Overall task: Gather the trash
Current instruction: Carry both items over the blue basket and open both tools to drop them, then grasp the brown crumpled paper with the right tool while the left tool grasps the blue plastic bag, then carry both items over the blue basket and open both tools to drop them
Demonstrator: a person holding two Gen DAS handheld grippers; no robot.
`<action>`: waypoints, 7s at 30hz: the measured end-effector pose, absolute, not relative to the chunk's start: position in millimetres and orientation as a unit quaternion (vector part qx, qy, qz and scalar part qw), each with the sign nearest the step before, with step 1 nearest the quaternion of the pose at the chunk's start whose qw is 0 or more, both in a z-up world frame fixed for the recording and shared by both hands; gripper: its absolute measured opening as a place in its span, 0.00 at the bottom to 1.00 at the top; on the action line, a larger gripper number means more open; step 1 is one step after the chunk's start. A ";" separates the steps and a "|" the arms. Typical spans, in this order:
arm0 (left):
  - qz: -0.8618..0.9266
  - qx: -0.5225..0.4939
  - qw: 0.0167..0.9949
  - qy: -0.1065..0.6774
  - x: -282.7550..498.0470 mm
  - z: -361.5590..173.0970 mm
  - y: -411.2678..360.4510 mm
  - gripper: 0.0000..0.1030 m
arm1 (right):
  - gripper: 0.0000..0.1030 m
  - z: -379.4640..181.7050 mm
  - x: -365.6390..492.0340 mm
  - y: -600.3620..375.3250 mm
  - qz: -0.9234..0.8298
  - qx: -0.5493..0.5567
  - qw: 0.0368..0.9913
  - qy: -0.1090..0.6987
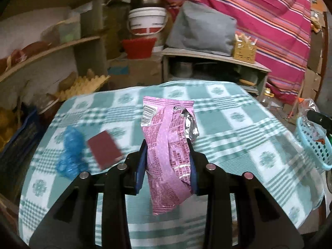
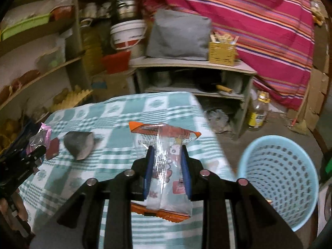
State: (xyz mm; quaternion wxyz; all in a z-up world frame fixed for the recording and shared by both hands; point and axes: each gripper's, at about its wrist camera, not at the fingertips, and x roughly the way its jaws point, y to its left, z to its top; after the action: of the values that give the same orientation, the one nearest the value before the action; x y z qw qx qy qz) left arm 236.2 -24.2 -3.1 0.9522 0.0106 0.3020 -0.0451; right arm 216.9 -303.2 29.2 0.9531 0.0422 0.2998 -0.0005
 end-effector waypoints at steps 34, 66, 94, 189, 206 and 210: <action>-0.302 0.071 0.901 0.303 240.6 7.2 -405.8 0.53 | 0.25 16.5 150.1 -564.5 -0.159 0.148 0.938 0.270; -0.167 0.045 0.948 0.268 232.8 41.0 -232.7 0.95 | 0.86 10.2 177.5 -509.5 -0.187 0.104 0.933 0.291; 0.050 -0.017 0.952 0.303 177.0 -27.8 95.1 0.95 | 0.90 -13.3 181.1 -224.6 0.001 0.021 0.950 0.311; -0.216 0.068 0.938 0.264 226.8 35.7 -286.4 0.31 | 0.40 32.6 155.8 -514.0 -0.169 0.061 0.946 0.270; -0.289 0.078 0.909 0.292 240.0 15.5 -391.1 0.33 | 0.40 21.8 164.9 -546.1 -0.181 0.101 0.940 0.272; -0.304 0.077 0.903 0.293 239.7 14.4 -403.5 0.39 | 0.40 19.9 163.3 -554.4 -0.185 0.117 0.937 0.272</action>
State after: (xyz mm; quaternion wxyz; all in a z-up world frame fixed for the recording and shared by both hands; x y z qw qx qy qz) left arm 239.7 -403.5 14.4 0.9030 0.0770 0.2933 -0.3043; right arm 163.3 -554.4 19.9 0.9369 0.1170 0.2724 -0.1852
